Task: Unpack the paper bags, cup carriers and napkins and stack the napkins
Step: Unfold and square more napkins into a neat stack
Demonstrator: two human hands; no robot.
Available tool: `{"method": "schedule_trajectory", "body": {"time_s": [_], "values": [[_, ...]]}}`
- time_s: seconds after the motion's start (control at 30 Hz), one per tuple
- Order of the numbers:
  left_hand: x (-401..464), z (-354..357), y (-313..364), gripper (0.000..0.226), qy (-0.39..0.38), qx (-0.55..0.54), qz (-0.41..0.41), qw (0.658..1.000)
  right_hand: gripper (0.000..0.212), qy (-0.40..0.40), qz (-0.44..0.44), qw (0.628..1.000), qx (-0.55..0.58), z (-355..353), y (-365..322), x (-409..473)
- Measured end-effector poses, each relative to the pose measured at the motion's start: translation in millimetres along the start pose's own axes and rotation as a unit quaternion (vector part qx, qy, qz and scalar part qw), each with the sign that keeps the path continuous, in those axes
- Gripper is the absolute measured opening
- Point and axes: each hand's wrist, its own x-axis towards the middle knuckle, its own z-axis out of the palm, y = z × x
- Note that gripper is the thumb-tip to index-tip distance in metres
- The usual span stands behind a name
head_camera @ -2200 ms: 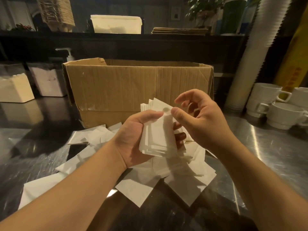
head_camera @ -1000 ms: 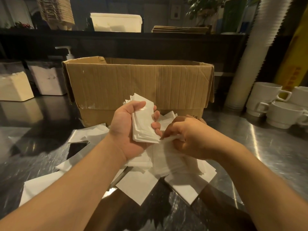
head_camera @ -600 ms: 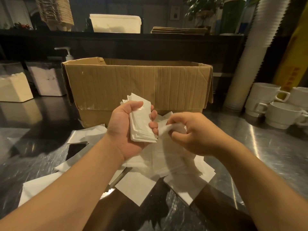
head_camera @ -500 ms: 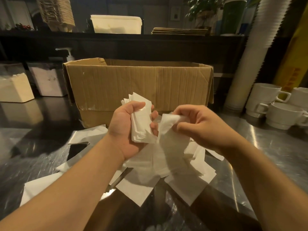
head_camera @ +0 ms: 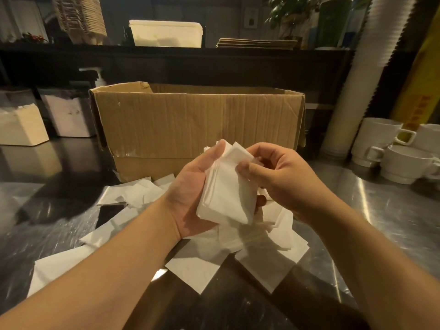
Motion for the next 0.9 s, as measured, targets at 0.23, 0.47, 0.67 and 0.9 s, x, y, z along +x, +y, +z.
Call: {"method": "schedule_trajectory", "body": {"time_s": [0.23,0.47,0.67,0.9], "values": [[-1,-2,-1,0.073,0.027,0.024,-0.002,0.999,0.027,0.039,-0.096,0.984,-0.144,7,3,0],[-1,-3,0,0.074,0.035,0.032,-0.021,0.999,0.022,0.032,-0.091,0.989,-0.11,6,4,0],[-5,1,6,0.051,0.045,-0.05,0.006,0.998,0.019,0.064,-0.041,0.99,-0.119,-6,2,4],[-6,3,13,0.042,0.115,-0.122,0.083,0.982,0.024,-0.14,0.012,0.883,-0.448,-3,-2,-2]]}}
